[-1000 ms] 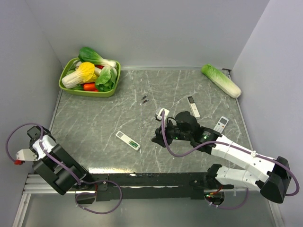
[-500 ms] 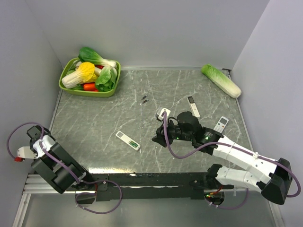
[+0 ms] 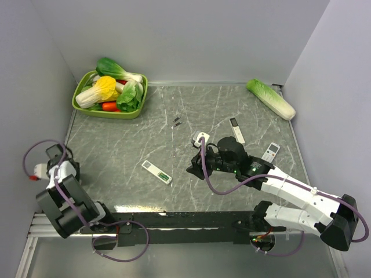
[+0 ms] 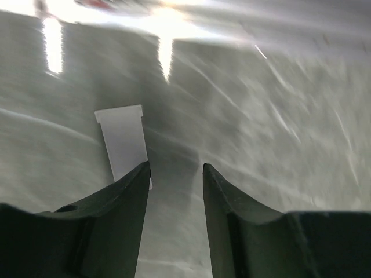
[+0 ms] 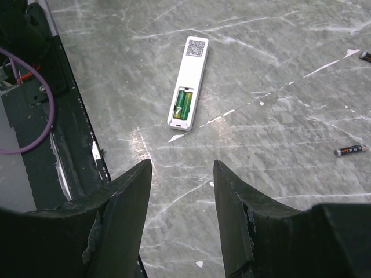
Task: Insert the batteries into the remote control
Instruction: Move the battery cover to the center of the board.
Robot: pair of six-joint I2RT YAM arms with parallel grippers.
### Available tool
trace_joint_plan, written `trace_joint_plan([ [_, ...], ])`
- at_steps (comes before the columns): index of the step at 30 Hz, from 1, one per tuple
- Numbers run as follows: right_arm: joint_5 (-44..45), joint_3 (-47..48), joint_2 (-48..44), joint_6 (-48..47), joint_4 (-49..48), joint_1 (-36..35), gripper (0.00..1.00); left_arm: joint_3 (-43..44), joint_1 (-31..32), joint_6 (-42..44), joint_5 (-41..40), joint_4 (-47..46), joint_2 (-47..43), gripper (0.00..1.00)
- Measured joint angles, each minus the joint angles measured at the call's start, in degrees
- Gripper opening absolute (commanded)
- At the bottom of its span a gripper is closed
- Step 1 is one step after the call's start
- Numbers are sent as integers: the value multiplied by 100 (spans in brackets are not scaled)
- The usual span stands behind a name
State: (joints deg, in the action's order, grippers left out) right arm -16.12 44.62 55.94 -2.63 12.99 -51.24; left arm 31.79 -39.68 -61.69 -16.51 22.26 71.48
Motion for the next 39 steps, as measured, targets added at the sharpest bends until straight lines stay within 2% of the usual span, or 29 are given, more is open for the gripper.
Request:
trace_joint_plan([
  [9, 44, 0, 0, -20, 0, 0, 55, 728, 2138, -264, 299, -55, 890, 49],
  [19, 105, 0, 0, -39, 2, 0, 55, 2155, 5211, -210, 522, -240, 2409, 50],
  [23, 184, 0, 0, -44, 7, 0, 55, 2817, 6236, 24, 507, -214, 2962, 50],
  [32, 719, -52, -181, 42, 7, 0, 55, 3722, 8085, 855, 627, -162, 3635, 52],
  [36, 999, -101, -452, 109, 31, 0, 55, 3665, 8859, 1047, 634, -35, 3552, 52],
  [39, 1226, -133, -704, 153, 42, 0, 55, 3268, 9066, 1062, 750, -24, 3206, 55],
])
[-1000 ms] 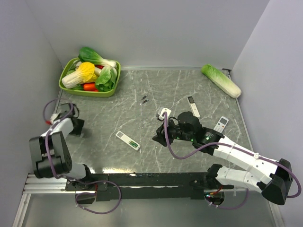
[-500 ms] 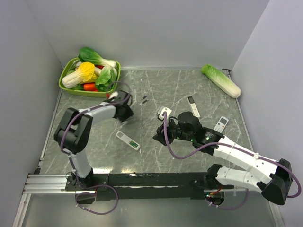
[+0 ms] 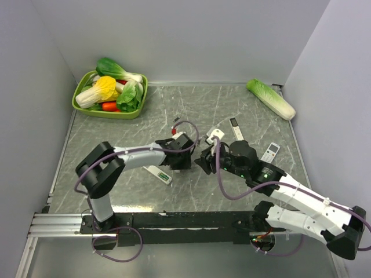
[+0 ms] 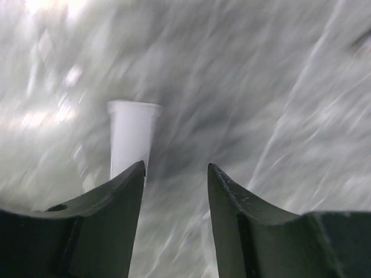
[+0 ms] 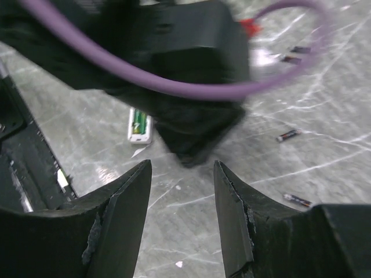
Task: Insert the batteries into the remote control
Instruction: Move the battery cover to the center of the board.
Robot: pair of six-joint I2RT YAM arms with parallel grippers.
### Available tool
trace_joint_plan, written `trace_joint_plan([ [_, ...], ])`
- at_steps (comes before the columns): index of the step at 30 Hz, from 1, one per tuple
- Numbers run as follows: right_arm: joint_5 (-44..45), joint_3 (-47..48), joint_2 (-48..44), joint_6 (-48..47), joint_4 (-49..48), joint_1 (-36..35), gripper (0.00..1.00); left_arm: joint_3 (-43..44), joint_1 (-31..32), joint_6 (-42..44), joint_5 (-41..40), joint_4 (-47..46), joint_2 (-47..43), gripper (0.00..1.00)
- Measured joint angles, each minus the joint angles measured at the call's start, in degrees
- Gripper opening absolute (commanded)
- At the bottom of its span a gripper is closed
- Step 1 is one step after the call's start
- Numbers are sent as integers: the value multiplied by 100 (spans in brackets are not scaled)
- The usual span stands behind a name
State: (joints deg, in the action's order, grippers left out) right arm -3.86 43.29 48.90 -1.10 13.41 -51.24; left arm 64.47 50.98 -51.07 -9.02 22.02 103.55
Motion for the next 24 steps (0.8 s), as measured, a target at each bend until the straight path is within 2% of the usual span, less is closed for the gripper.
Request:
trace_joint_plan([
  [6, 612, -122, -481, 85, 173, 0, 55, -649, 63, -52, -50, 404, -684, 68],
  [8, 802, -125, -507, 164, 269, 0, 55, -645, 76, -66, -190, 540, -769, 69],
  [12, 999, -133, -487, 308, 476, 2, 55, -251, 85, 175, -511, 870, -621, 59],
  [15, 1051, -175, -496, 415, 551, 2, 55, 13, 79, 695, -730, 866, -417, 55],
  [24, 1224, -326, -533, 599, 739, 2, 55, 15, -208, 2055, -402, 833, -387, 52],
])
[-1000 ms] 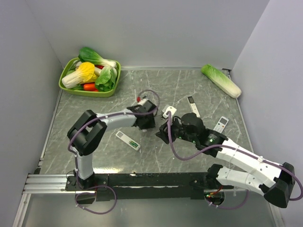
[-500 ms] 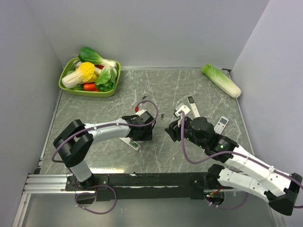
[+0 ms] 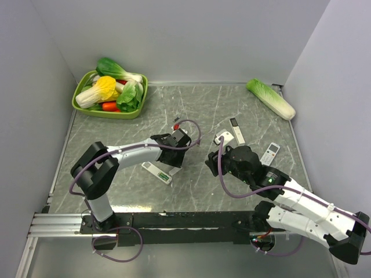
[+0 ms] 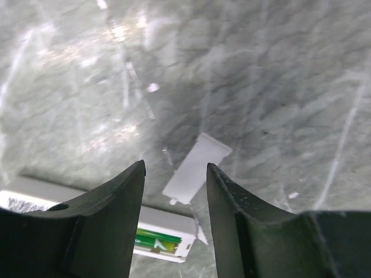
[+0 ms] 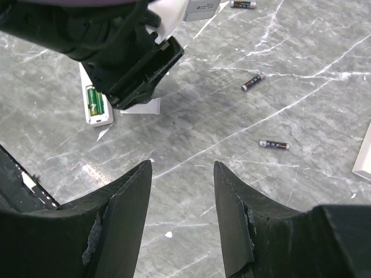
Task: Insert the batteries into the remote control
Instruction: Move the battery cover to the center of the board, then pick up the battery cover at the center of the board.
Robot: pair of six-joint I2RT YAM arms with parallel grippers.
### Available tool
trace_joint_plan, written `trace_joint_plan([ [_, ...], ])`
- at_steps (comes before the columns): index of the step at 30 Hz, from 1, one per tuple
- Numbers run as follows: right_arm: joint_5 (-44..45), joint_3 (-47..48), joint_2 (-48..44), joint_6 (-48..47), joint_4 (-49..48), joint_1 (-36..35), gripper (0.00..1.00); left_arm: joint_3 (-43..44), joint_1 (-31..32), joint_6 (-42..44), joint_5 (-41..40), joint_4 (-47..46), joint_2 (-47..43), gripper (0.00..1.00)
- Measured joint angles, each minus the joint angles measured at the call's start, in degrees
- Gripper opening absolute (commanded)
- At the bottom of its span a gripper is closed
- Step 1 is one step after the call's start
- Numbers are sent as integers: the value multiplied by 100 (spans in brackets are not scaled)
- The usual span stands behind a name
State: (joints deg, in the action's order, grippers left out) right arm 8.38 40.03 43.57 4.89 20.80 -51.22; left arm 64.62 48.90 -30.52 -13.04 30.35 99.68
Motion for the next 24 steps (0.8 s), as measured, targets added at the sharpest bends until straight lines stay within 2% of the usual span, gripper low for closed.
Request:
trace_joint_plan([
  [7, 109, 0, -2, 24, 44, 0, 55, 48, -50, 518, 560, -221, 254, 52],
  [13, 168, -35, -37, 48, 90, 0, 55, 522, -50, 811, 737, -199, 748, 50],
  [19, 179, -37, -39, 61, 98, 11, 55, 758, -52, 1056, 997, -127, 927, 31],
  [24, 225, -50, -52, 61, 101, 22, 55, 780, -11, 1115, 1327, -101, 946, 31],
])
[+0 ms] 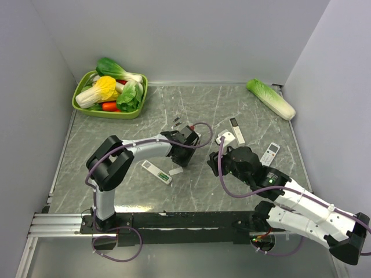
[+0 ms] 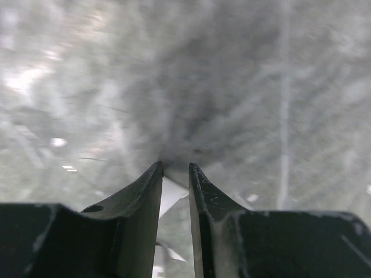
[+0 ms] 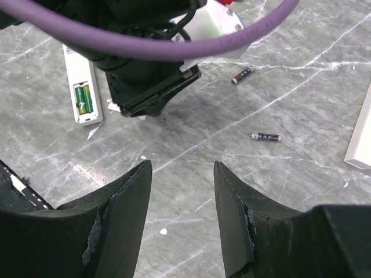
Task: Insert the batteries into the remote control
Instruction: Pick up the battery cover at the center of the board.
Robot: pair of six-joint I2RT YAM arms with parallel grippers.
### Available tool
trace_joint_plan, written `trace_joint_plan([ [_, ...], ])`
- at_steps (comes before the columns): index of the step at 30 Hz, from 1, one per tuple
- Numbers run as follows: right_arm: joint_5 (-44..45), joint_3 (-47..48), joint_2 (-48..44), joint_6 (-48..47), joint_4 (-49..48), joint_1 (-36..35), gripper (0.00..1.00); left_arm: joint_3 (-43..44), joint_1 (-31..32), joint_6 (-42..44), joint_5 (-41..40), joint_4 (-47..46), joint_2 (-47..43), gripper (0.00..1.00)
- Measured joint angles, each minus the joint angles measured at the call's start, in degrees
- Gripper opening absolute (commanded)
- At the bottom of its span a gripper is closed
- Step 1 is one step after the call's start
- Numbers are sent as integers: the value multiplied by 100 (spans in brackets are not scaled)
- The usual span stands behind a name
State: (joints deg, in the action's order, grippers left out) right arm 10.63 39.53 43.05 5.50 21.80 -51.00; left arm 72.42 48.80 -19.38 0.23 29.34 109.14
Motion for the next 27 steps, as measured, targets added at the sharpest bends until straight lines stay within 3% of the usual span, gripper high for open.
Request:
trace_joint_plan([
  [5, 48, -24, -28, 0, 26, 15, 55, -81, 249, -223, 448, -122, -44, 34],
  [10, 15, -20, 31, -44, 48, 66, 59, -396, 428, -584, 903, -323, -275, 48],
  [13, -120, 55, 273, -111, 85, 109, 64, -686, 190, -911, 994, -463, -658, 58],
  [15, -286, 133, 544, -188, 96, 140, 71, -975, -273, -1152, 981, -553, -1113, 70],
  [17, -555, 190, 833, -306, 87, 179, 73, -1285, -922, -1346, 756, -601, -1725, 73],
  [21, -1381, 533, 1685, -732, 136, 269, 74, -1808, -2033, -1598, 492, -785, -2957, 98],
  [27, -2293, 1534, 3403, -1696, 345, 282, 74, -2686, -3613, -1882, 330, -885, -4994, 99],
])
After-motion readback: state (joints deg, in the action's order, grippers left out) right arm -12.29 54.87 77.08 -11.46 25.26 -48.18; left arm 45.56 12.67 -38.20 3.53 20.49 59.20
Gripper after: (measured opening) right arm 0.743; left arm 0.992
